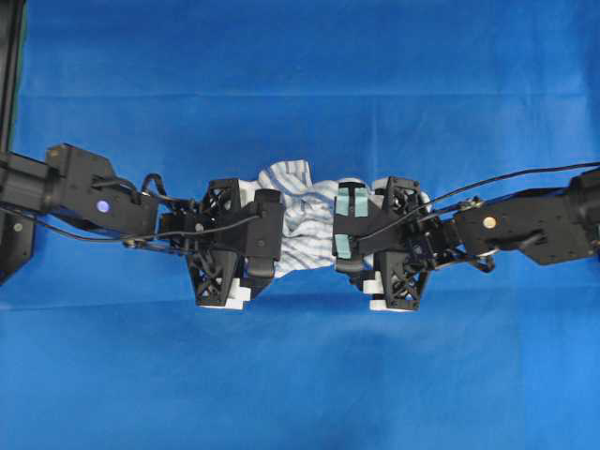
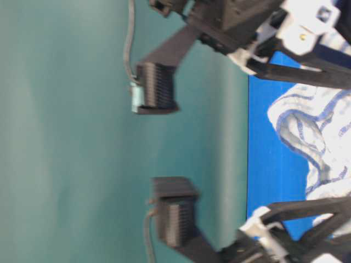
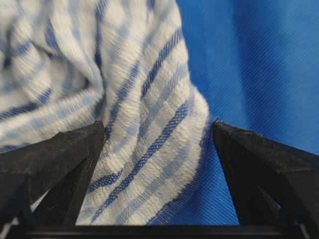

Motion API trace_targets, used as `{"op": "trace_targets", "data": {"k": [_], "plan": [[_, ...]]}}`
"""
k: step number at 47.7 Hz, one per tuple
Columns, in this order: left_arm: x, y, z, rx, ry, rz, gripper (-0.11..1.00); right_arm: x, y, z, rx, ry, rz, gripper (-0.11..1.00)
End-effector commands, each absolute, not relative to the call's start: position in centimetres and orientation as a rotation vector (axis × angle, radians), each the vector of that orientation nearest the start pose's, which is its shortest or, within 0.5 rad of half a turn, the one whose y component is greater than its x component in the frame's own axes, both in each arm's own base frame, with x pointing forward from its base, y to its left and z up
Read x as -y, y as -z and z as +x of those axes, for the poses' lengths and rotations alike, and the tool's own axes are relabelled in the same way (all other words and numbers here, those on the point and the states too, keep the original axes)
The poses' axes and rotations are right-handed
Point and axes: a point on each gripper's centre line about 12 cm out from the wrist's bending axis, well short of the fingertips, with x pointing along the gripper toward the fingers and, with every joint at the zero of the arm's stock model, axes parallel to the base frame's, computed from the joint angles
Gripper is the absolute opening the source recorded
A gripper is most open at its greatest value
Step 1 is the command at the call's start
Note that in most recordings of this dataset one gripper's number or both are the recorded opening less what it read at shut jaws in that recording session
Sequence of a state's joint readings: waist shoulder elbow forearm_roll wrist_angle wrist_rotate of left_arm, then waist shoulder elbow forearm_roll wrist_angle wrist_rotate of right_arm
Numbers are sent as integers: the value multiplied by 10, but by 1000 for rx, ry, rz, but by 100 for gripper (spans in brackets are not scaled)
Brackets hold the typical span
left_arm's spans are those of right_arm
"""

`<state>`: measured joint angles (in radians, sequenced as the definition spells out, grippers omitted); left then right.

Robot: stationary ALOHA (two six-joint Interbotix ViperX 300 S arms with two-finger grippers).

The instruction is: Lift the towel with both arms.

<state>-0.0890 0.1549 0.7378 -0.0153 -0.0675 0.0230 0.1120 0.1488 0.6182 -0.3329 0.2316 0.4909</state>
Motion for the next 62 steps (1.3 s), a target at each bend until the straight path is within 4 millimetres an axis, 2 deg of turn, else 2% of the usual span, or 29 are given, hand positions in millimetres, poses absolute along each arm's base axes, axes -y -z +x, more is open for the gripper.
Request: {"op": "trace_targets", "data": {"k": [1, 7, 17, 22, 31, 33, 35, 42, 49, 53, 62], "plan": [[34, -95, 375, -806, 87, 42, 93, -33, -110, 388, -957, 46, 69, 67], [34, -87, 374, -820, 87, 43, 93, -29, -102, 389, -970, 53, 74, 67], [34, -86, 372, -831, 88, 45, 87, -26, -101, 390, -964, 57, 79, 66], [34, -86, 370, -837, 88, 45, 69, -23, -102, 391, -954, 61, 86, 57], [33, -86, 367, -870, 87, 46, 18, -22, -102, 391, -954, 62, 83, 8], [33, -87, 367, -877, 85, 45, 8, -22, -102, 391, -954, 62, 83, 4], [32, -88, 366, -884, 83, 45, 3, -22, -102, 391, -956, 62, 81, 4], [28, -100, 367, -877, 75, 41, 2, -22, -103, 392, -951, 60, 80, 4], [26, -123, 368, -837, 69, 36, 2, -21, -120, 393, -917, 61, 79, 4], [22, -147, 367, -819, 61, 30, 2, -21, -139, 393, -883, 63, 78, 4], [14, -209, 366, -790, 43, 21, 2, -15, -207, 387, -800, 96, 64, 4]]}}
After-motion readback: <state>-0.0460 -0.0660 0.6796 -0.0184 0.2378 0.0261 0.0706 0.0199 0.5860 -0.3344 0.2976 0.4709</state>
